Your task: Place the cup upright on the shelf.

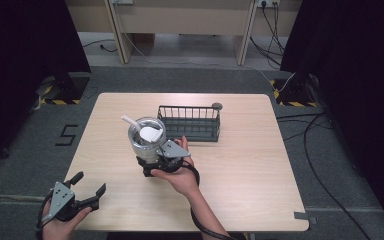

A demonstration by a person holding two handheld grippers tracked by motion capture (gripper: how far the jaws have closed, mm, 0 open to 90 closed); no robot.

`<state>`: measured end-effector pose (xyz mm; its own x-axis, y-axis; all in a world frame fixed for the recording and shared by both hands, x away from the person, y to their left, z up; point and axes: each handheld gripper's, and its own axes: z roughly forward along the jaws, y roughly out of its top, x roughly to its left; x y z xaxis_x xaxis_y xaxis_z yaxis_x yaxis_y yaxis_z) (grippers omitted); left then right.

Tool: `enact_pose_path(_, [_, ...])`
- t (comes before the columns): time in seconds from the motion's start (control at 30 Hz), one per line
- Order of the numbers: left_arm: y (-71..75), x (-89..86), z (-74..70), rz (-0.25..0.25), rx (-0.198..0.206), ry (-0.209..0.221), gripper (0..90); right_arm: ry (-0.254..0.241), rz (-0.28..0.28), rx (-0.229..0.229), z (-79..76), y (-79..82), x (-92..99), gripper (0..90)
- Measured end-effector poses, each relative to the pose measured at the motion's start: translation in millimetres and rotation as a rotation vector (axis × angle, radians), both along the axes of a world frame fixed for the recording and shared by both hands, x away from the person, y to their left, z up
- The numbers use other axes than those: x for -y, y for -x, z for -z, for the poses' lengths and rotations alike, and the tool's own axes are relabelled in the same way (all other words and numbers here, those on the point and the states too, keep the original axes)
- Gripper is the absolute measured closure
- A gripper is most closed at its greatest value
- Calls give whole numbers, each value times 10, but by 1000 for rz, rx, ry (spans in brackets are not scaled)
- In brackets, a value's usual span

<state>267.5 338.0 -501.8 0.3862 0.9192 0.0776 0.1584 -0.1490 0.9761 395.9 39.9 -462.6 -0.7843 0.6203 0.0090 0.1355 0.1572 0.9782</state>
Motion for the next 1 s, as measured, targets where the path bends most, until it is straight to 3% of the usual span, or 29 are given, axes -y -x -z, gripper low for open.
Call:
enact_pose_path(0.4, [0,3,2,0,-3,3,121,-9,38,9,-114,-93,104,99])
enact_pose_path(0.47, [-2,3,2,-1,-2,3,121,-22,44,-7,-126,-106,125,99])
enact_pose_path(0.5, [-2,4,3,-1,-2,3,122,-9,37,27,-131,-135,141,99])
enact_pose_path(0.53, [-2,4,2,-1,-3,2,122,-9,37,27,-131,-135,141,99])
enact_pose_path(0.57, [-2,5,2,-1,-3,3,122,-24,51,-6,-138,-128,151,99])
enact_pose_path(1.0, [-1,0,3,-2,-4,4,122,-31,95,-6,-223,-219,275,99])
